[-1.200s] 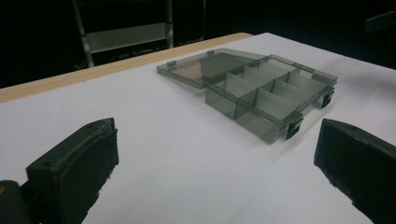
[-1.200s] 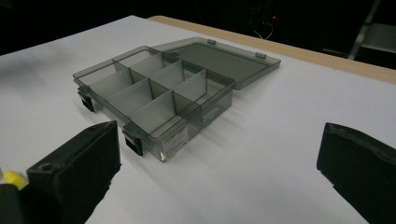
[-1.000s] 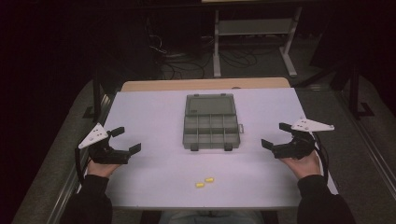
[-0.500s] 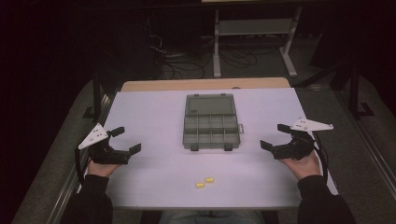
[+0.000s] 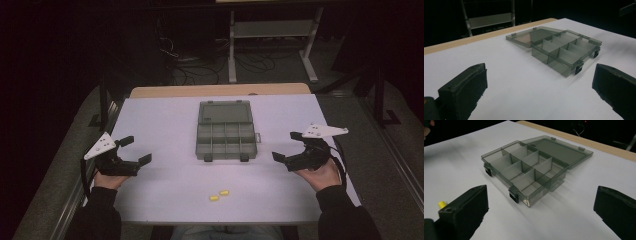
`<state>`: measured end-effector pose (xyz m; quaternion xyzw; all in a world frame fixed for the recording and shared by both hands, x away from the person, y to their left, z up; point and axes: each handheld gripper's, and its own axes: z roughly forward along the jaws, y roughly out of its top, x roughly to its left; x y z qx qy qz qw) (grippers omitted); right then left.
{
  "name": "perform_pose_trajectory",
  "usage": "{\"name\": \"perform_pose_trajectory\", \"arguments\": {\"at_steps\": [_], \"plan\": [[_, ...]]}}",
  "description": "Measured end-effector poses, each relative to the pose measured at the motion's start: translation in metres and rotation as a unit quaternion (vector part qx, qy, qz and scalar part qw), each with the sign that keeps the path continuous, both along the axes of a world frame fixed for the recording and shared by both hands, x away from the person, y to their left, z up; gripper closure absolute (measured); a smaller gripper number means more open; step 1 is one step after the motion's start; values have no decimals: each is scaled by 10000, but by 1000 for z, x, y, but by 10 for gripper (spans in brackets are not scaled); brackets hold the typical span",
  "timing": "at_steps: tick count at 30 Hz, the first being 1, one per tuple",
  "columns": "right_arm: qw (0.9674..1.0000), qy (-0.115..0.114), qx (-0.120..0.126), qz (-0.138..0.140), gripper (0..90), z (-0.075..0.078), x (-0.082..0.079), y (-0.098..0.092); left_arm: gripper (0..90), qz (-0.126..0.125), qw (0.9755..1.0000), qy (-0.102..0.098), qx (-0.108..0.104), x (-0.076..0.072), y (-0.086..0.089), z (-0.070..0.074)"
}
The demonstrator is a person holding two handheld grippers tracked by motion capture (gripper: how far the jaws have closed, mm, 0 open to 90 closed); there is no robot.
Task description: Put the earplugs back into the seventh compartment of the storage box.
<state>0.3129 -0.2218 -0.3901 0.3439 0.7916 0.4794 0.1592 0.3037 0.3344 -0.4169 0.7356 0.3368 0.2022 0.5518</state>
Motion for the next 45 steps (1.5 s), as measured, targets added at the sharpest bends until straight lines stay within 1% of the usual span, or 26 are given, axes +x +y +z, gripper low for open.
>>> {"name": "perform_pose_trajectory", "arguments": {"at_steps": [1,2,5,7,8,9,10,12,13,14,16,18,20,21,28,29,30,31,34,35,38,39,41,42,43,45], "plan": [[10000,0,0,0,0,0,0,0,0,0,10000,0,0,0,0,0],[9999,15,-64,77,0,3,1,5,0,-5,10000,-7,-2,0,0,0],[9997,10,-117,193,0,7,2,12,0,5,10000,0,-5,0,0,0],[9994,60,-207,283,0,9,2,19,0,5,10000,12,11,0,0,0],[9994,60,-207,283,0,9,2,19,0,5,10000,12,11,0,0,0],[9988,50,-303,380,0,11,2,26,0,-3,10000,16,16,0,0,0],[9988,50,-303,380,0,11,2,26,0,-3,10000,16,16,0,0,0],[9980,54,-373,505,0,13,1,35,0,-6,10000,15,26,0,0,0],[9980,54,-373,505,0,13,1,35,0,-6,10000,15,26,0,0,0],[9973,80,-413,596,0,13,2,41,0,-5,10000,21,24,0,0,0],[9966,104,-465,669,0,13,2,46,0,-3,10000,7,8,0,0,0],[9958,166,-539,722,0,13,3,51,0,-4,10000,13,12,0,0,0],[9955,188,-559,748,0,12,4,54,0,-18,10000,23,10,0,0,0],[9944,267,-627,807,0,10,4,59,0,-28,10000,18,19,-1,0,0],[9919,333,-741,971,0,7,5,70,0,-32,10000,23,23,-1,0,0],[9909,379,-754,1047,0,7,6,74,0,-43,10000,21,28,0,-1,0],[9909,379,-754,1047,0,7,6,74,0,-43,10000,21,28,0,-1,0],[9897,410,-805,1107,0,6,6,79,0,-33,10000,26,21,-1,-1,0],[9889,420,-833,1158,0,5,6,83,0,-35,10000,26,35,0,-1,0],[9877,444,-866,1227,0,4,6,87,0,-36,10000,24,42,0,-1,0],[9866,471,-897,1279,0,2,6,92,0,-37,10000,20,50,-1,-1,0],[9852,492,-951,1339,0,0,6,97,0,-41,10000,22,51,-1,-1,0],[9841,525,-990,1382,0,-1,6,100,0,-43,10000,21,58,-1,-1,0],[9841,525,-990,1382,0,-1,6,100,0,-43,10000,21,58,-1,-1,0],[9826,528,-1038,1445,0,-2,6,104,0,-45,10000,21,59,-1,-1,0],[9821,540,-1055,1467,0,-3,5,106,0,-44,10000,18,54,-1,-1,0]]}}
